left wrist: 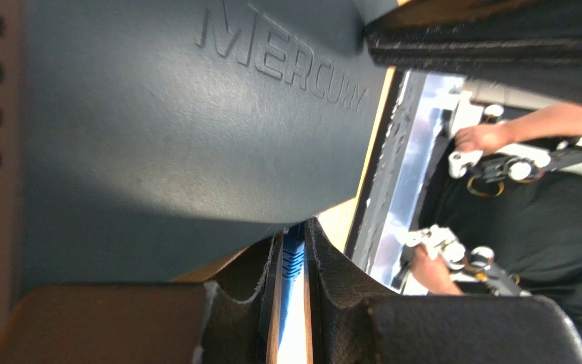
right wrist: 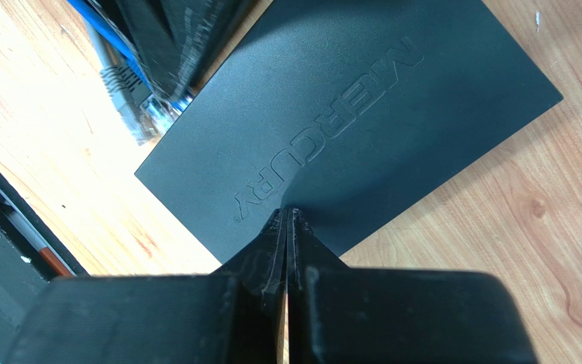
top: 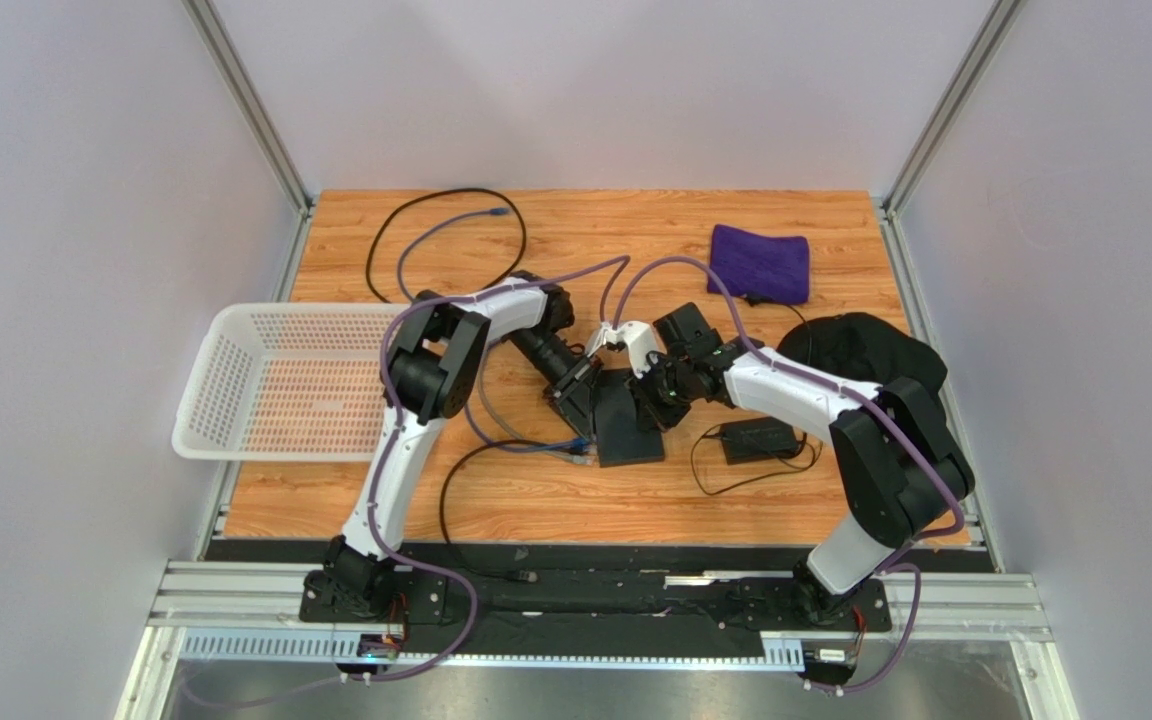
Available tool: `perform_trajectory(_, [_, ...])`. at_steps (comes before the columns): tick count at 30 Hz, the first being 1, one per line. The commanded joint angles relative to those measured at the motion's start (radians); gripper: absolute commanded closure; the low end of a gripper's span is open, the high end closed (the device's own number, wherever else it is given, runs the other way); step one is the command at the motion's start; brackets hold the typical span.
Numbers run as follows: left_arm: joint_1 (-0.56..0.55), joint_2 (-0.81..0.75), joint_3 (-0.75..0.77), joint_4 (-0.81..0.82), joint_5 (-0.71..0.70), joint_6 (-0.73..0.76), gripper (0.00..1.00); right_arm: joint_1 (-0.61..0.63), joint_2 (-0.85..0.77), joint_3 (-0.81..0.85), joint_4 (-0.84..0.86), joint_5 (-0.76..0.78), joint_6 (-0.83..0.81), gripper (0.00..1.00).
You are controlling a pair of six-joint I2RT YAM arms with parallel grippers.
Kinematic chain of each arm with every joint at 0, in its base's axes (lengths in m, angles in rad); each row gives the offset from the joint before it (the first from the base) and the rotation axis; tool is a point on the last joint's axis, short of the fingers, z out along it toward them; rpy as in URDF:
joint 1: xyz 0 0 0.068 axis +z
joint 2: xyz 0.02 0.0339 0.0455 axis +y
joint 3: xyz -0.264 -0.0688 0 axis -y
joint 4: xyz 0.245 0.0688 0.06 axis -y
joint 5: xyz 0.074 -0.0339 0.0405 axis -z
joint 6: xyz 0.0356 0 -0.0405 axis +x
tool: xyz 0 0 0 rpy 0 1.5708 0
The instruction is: Pull the plug from the switch port
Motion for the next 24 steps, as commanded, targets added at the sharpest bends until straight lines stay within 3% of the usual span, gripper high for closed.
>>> perform_trajectory(1, [-0.004, -0.016, 0.1, -0.093, -0.294, 0.122, 1.0, -0.001, 0.04, -0.015, -0.049, 0.04, -0.024, 1.0])
perform_trajectory(8, [0.001, 0.07, 0.257, -0.298, -0.255, 0.225, 1.0, -0.001, 0.042, -0.014, -0.046, 0.045, -0.027, 1.0])
perform_trajectory(13, [0.002, 0.034, 0.185, -0.238, -0.123, 0.192, 1.0, -0.001, 0.029, -0.028, -0.03, 0.048, -0.024, 1.0])
perform_trajectory(24, [0.019, -0.103, 0.25, -0.129, -0.089, 0.092, 1.0, 0.001, 0.048, -0.015, -0.027, 0.045, -0.024, 1.0])
